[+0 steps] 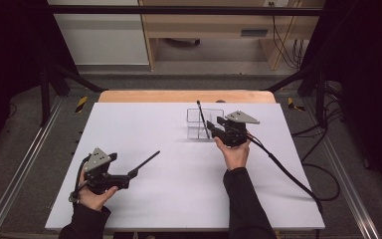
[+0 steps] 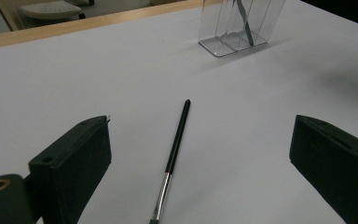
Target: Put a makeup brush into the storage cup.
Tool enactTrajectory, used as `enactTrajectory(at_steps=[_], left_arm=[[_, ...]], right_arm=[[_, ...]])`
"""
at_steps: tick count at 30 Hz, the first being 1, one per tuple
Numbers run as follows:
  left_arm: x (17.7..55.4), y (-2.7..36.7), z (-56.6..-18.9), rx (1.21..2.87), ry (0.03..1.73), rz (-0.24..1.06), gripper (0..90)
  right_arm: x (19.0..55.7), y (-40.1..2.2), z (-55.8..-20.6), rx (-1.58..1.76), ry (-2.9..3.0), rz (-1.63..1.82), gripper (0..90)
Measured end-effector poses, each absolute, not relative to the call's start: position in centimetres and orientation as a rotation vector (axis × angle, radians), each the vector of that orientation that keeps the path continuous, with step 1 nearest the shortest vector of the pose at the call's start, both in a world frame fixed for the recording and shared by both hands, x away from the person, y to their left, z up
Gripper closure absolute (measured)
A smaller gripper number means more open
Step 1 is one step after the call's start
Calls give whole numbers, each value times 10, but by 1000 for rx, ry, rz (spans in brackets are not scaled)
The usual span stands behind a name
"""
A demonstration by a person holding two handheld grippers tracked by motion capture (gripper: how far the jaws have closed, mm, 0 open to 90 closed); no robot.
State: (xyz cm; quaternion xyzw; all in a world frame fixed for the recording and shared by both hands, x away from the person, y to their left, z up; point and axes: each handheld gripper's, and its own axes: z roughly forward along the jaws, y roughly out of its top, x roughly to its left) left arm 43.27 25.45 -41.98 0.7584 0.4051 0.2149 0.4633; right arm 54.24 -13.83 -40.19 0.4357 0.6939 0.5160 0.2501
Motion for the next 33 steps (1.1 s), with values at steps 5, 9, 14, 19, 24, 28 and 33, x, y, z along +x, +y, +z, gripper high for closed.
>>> enactTrajectory(at_steps=[5, 9, 14, 19, 24, 28, 33], left_arm=[[432, 255, -419, 1859, 994, 527, 44], [432, 255, -418, 1865, 993, 527, 44], [432, 254, -415, 1867, 989, 526, 43], [432, 255, -412, 1867, 987, 521, 41], [432, 255, -409, 1871, 989, 523, 41], [433, 255, -408, 1874, 989, 526, 42], [434, 255, -407, 1875, 994, 528, 41]], right_arm=[[530, -147, -399, 1177, 1904, 1398, 405], [520, -153, -396, 1174, 1915, 1411, 318], [507, -160, -395, 1172, 1939, 1436, 234], [494, -166, -395, 1170, 1958, 1436, 178], [480, -173, -396, 1154, 1978, 1436, 143], [470, -180, -399, 1159, 1977, 1441, 123], [459, -189, -402, 1162, 1969, 1448, 103]])
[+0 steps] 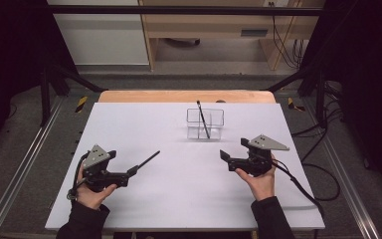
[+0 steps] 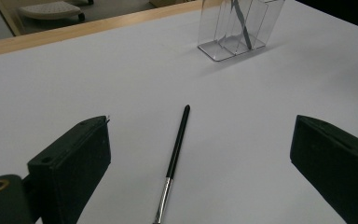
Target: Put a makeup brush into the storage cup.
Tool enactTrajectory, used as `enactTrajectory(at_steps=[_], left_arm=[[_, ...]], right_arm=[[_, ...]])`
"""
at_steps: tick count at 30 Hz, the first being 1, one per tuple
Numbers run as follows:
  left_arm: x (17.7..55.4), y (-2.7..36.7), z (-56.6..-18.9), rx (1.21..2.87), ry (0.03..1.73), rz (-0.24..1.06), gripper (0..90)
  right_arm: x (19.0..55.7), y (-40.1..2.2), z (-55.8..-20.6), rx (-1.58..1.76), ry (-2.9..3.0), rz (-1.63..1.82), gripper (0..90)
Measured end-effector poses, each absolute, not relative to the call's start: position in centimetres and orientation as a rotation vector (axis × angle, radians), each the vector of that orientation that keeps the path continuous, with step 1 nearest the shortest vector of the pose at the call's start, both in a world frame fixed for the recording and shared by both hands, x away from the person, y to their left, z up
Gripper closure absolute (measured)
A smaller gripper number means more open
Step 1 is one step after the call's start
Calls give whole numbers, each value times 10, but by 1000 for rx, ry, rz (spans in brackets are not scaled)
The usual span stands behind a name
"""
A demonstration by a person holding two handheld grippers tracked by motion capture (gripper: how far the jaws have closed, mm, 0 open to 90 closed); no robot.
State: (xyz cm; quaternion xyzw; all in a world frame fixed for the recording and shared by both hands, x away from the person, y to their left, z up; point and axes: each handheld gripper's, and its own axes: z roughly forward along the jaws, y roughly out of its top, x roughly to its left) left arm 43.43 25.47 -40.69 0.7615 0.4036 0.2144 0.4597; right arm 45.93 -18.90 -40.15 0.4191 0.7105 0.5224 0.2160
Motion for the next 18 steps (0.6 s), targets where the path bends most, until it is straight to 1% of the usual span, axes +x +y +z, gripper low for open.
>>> enactTrajectory(at_steps=[9, 18], left_arm=[[437, 256, -403, 1877, 988, 531, 42], [448, 250, -397, 1930, 978, 533, 41]], right_arm=[[442, -203, -405, 1159, 1958, 1449, 87], [435, -207, -408, 1158, 1965, 1427, 83]])
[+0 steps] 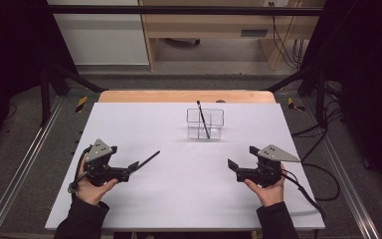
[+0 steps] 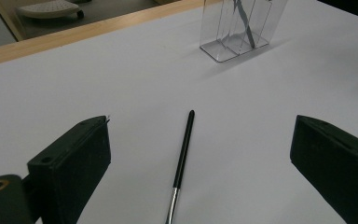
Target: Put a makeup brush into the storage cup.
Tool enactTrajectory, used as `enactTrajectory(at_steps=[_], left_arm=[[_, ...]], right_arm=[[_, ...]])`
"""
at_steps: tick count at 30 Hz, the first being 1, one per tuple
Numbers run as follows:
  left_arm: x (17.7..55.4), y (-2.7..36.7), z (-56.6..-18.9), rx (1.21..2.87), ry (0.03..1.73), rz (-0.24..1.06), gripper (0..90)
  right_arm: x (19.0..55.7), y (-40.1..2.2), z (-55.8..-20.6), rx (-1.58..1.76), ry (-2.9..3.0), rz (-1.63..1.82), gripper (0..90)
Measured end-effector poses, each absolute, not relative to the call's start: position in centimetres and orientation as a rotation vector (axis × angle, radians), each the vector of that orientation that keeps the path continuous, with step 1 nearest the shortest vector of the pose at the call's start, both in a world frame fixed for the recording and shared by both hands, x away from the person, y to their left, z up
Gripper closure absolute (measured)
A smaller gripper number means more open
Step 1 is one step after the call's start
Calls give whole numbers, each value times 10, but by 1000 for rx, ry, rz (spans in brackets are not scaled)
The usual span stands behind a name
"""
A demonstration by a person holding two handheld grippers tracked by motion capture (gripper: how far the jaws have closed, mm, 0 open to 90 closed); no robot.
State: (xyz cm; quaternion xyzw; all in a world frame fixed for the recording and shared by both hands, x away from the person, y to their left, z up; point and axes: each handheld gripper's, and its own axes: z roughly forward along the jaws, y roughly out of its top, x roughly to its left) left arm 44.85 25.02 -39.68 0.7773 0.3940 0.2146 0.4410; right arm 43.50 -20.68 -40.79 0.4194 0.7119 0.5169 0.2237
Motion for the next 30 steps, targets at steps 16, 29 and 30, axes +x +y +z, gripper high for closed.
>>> enactTrajectory(at_steps=[16, 29, 30], left_arm=[[472, 236, -384, 2077, 949, 531, 49], [487, 223, -397, 2205, 961, 487, 58], [488, 223, -398, 2218, 964, 481, 59]], right_arm=[[431, -205, -410, 1156, 1992, 1414, 76], [431, -206, -413, 1159, 2005, 1398, 78], [430, -207, -412, 1161, 2005, 1406, 79]])
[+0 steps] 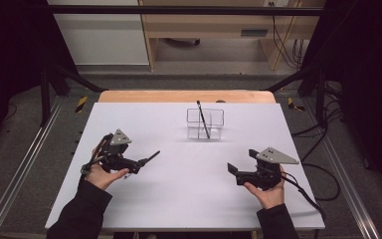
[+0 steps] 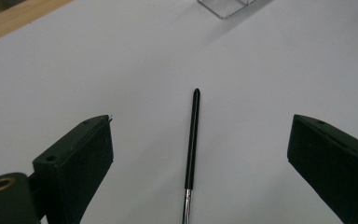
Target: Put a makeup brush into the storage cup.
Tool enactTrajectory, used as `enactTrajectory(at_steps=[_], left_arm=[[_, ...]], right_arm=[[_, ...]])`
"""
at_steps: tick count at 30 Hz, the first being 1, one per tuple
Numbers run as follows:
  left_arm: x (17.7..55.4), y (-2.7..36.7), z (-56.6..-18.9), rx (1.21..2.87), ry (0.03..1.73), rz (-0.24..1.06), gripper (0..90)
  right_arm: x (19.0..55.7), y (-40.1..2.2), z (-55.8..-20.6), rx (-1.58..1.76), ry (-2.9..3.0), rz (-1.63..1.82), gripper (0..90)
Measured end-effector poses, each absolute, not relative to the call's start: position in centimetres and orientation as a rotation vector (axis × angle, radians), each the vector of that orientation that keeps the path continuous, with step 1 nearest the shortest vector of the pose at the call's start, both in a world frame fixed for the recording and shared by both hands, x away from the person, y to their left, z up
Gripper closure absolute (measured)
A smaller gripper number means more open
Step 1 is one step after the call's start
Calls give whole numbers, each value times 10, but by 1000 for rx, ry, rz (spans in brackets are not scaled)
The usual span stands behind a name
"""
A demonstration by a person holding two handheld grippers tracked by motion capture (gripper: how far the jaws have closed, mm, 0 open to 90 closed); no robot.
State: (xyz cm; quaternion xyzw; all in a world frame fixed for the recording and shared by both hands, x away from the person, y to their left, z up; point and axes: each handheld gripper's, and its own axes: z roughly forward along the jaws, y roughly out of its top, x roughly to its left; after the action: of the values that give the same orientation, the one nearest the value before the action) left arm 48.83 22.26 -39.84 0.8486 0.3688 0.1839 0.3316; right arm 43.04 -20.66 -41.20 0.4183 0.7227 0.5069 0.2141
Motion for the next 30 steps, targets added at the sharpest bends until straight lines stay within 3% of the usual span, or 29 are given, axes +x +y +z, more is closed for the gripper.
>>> enactTrajectory(at_steps=[15, 30], left_arm=[[504, 212, -419, 2355, 984, 440, 104], [517, 210, -437, 2455, 1008, 383, 225]], right_arm=[[430, -206, -412, 1161, 2017, 1405, 79], [430, -203, -412, 1156, 2033, 1397, 78]])
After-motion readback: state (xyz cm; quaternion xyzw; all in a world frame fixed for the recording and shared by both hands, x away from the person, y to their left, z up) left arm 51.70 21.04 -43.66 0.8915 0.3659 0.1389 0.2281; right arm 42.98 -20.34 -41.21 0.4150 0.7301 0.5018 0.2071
